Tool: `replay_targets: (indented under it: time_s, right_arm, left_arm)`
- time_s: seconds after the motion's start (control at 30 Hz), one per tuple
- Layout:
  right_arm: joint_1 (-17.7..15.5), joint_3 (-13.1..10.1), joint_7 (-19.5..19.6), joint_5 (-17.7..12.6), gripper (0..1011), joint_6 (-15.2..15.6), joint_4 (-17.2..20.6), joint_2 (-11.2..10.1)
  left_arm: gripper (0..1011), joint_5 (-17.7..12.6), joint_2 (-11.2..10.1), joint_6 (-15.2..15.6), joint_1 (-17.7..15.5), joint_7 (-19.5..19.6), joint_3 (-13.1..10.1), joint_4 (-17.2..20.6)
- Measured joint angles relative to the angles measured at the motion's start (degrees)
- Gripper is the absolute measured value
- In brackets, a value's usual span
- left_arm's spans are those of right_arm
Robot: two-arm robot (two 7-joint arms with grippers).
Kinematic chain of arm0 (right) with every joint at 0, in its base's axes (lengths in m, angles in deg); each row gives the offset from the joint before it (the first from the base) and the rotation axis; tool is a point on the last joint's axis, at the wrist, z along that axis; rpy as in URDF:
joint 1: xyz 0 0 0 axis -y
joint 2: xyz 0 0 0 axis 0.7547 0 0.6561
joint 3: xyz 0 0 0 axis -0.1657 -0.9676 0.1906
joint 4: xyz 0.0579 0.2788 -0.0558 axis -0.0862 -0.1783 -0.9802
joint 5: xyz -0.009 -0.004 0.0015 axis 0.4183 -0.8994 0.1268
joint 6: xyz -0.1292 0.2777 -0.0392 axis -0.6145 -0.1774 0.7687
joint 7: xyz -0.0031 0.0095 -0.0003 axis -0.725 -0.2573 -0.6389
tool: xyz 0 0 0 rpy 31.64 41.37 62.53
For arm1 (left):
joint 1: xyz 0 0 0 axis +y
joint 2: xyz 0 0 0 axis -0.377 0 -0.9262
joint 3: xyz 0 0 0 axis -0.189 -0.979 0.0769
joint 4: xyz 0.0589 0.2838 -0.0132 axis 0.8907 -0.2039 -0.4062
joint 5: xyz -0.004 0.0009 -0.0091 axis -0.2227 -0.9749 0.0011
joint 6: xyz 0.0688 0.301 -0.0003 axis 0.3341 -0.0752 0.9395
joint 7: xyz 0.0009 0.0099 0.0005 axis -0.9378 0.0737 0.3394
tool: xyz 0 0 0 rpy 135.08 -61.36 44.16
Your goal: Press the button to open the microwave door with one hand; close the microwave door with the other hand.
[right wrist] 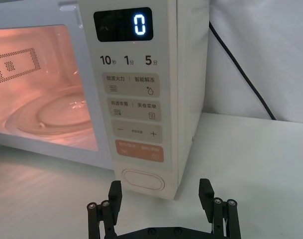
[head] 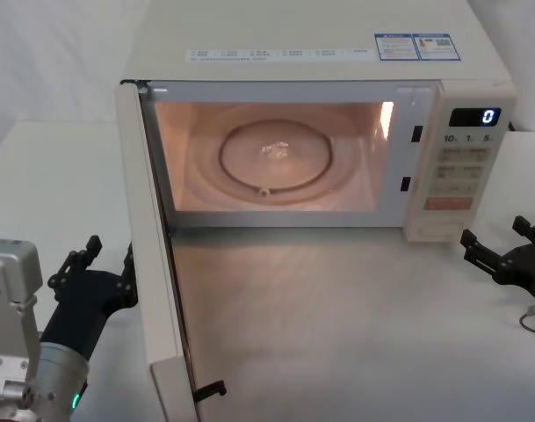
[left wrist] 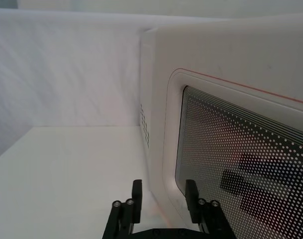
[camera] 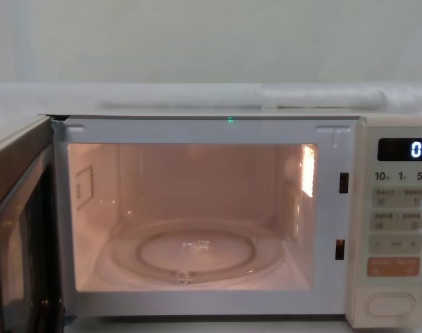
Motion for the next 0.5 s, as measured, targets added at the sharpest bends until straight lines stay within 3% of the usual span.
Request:
replay_targets:
  time_s: [0.5]
  right_arm:
    - [0.0,0.0,0.0,0.0,1002,0.0,0.0,0.0]
  left_arm:
    - [100,0.0,0.0,0.0,0.0,0.0,0.0,0.0]
